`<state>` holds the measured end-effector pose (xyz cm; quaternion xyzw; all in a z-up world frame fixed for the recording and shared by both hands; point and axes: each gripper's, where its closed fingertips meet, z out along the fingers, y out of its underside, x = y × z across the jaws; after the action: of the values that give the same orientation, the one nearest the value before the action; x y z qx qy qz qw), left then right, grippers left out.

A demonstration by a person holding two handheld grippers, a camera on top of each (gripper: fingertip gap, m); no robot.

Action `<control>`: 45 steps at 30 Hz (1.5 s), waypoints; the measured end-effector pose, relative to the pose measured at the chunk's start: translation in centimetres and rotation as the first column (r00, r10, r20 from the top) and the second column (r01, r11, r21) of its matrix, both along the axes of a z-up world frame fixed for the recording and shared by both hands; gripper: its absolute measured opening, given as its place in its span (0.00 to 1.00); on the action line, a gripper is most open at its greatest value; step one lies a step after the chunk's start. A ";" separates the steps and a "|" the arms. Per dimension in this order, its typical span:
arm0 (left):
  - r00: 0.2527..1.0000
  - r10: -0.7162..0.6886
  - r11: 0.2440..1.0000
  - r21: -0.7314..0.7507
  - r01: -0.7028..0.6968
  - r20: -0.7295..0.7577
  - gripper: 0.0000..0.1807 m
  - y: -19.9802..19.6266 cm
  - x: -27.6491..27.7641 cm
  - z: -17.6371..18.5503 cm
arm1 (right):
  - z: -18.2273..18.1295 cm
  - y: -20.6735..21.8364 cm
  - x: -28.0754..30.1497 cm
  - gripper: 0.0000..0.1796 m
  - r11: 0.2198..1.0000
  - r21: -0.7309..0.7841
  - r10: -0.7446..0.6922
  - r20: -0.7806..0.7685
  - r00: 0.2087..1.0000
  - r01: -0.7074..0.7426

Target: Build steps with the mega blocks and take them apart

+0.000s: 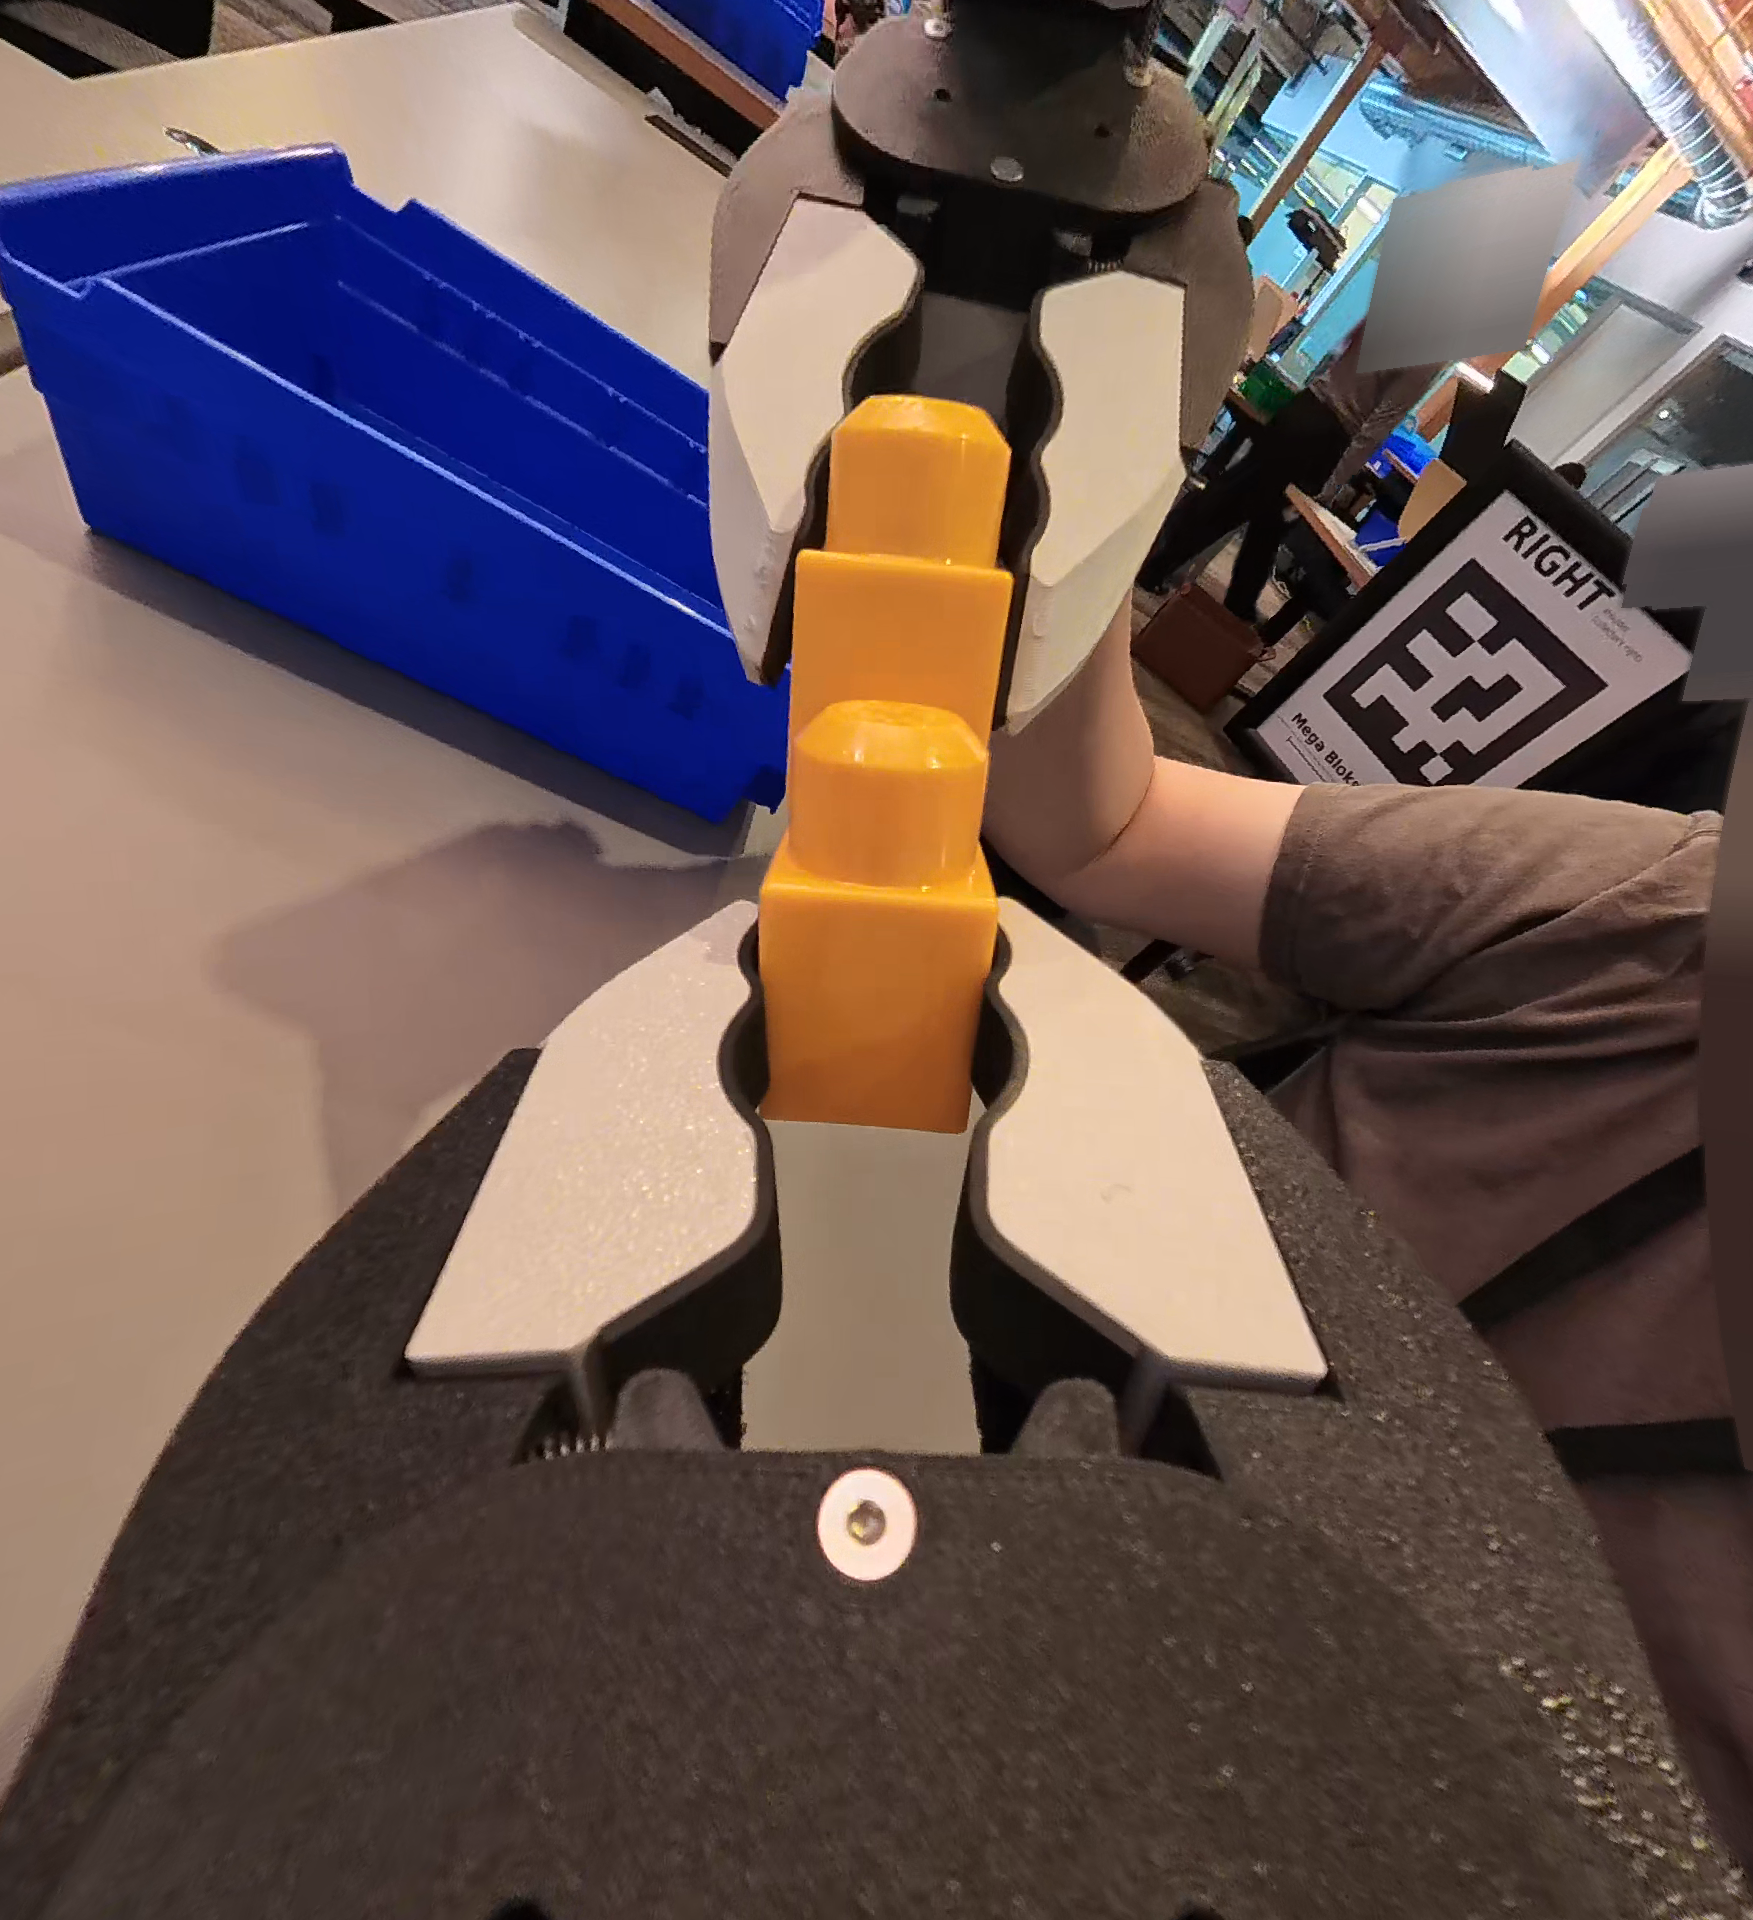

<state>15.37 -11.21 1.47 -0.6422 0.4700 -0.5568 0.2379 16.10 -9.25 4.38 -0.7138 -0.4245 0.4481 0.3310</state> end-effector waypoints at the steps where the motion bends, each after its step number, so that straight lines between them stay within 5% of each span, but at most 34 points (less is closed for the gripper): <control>1: 1.000 -0.003 1.000 0.006 0.003 -0.003 0.20 -0.1 -0.1 0.0 | 0.0 -0.1 0.0 0.21 1.000 0.010 0.002 0.004 1.000 -0.002; 34: 0.999 -0.036 0.999 0.032 0.036 -0.015 0.20 -0.9 -0.2 0.3 | 0.4 -1.1 -0.2 0.21 0.994 0.089 0.056 0.018 0.998 -0.057; 45: 0.992 -0.089 0.979 0.176 0.103 -0.087 0.20 -2.3 0.1 -0.3 | 0.7 -3.2 2.4 0.26 0.981 0.178 0.042 0.205 0.978 -0.080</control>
<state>15.44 -13.55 1.15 -0.6160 0.5581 -0.4970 0.2491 18.50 -12.44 5.07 -0.7078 -0.5172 0.3426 0.3378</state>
